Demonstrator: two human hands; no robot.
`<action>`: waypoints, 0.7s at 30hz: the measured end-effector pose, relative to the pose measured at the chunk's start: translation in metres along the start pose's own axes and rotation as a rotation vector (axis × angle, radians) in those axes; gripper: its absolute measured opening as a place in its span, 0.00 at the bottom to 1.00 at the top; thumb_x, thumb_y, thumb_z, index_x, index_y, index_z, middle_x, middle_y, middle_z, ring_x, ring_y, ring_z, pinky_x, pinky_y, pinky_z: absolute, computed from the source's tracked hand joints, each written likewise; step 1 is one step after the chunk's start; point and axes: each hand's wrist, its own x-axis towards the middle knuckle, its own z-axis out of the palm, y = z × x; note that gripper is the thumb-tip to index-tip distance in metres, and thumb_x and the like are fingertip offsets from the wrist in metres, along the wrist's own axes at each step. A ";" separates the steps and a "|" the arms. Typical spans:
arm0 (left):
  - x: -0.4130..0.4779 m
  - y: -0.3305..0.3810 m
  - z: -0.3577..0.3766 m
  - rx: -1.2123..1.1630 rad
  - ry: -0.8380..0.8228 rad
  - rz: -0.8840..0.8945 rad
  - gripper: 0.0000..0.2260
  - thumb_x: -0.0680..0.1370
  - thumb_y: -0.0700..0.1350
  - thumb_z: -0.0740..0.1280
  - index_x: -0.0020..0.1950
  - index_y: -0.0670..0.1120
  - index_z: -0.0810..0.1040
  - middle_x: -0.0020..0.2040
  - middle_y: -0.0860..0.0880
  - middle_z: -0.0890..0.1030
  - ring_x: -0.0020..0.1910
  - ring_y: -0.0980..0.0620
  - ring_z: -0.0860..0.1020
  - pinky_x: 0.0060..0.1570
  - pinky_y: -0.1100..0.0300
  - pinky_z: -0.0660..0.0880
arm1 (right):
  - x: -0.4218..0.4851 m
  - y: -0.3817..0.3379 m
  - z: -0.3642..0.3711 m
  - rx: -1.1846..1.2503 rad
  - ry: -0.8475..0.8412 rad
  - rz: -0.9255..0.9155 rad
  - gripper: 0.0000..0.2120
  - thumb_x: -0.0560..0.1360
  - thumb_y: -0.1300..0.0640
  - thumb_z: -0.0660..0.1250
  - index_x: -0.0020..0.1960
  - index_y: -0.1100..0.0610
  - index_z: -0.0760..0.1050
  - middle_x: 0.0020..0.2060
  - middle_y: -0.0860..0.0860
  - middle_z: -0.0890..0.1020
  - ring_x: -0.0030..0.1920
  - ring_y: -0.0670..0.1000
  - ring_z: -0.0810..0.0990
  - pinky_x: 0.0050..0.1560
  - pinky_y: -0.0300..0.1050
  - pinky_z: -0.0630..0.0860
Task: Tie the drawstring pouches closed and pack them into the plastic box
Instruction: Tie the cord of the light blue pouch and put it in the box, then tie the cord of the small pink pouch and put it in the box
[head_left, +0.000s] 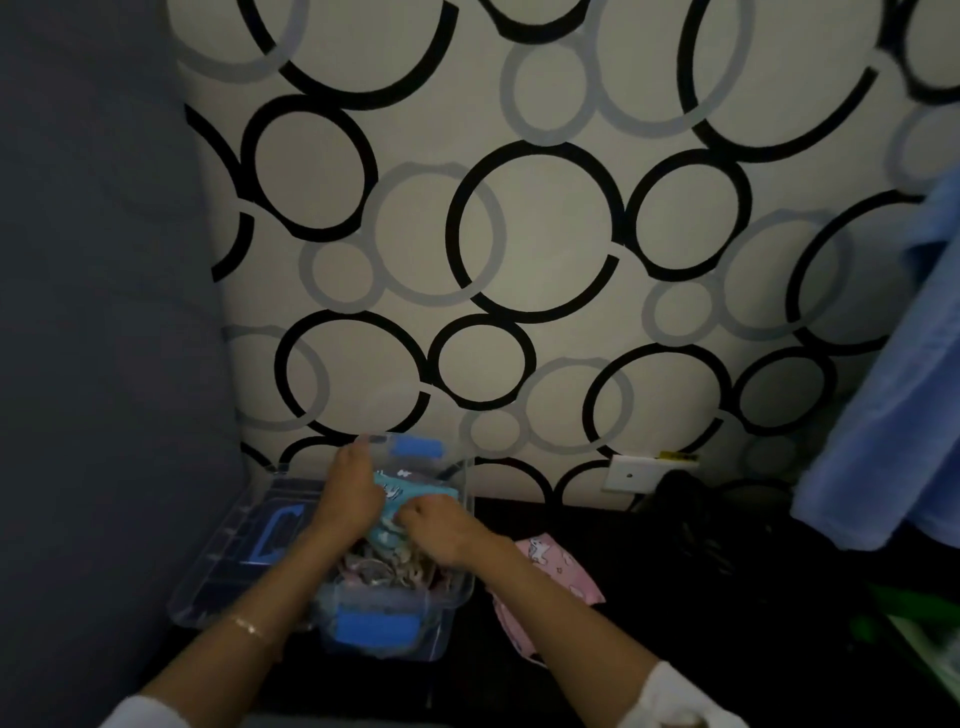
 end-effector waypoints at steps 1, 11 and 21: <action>-0.001 -0.002 -0.001 0.037 -0.048 0.125 0.25 0.72 0.30 0.66 0.68 0.40 0.69 0.65 0.41 0.72 0.63 0.41 0.72 0.63 0.51 0.71 | 0.007 0.000 -0.004 -0.033 0.057 0.010 0.15 0.80 0.59 0.57 0.56 0.69 0.76 0.56 0.65 0.79 0.57 0.62 0.77 0.60 0.56 0.74; -0.013 0.005 0.013 0.265 -0.676 0.036 0.32 0.77 0.47 0.69 0.77 0.43 0.58 0.75 0.43 0.65 0.71 0.46 0.67 0.69 0.57 0.65 | -0.002 0.015 -0.012 -0.083 0.218 0.085 0.13 0.78 0.59 0.61 0.60 0.59 0.77 0.58 0.58 0.80 0.58 0.58 0.79 0.57 0.48 0.76; -0.068 0.113 0.062 0.121 -0.268 0.347 0.18 0.78 0.37 0.62 0.68 0.48 0.73 0.61 0.46 0.78 0.58 0.49 0.77 0.57 0.55 0.75 | -0.074 0.143 0.052 -0.391 0.023 0.468 0.19 0.80 0.50 0.61 0.65 0.60 0.71 0.64 0.57 0.74 0.63 0.56 0.74 0.64 0.49 0.72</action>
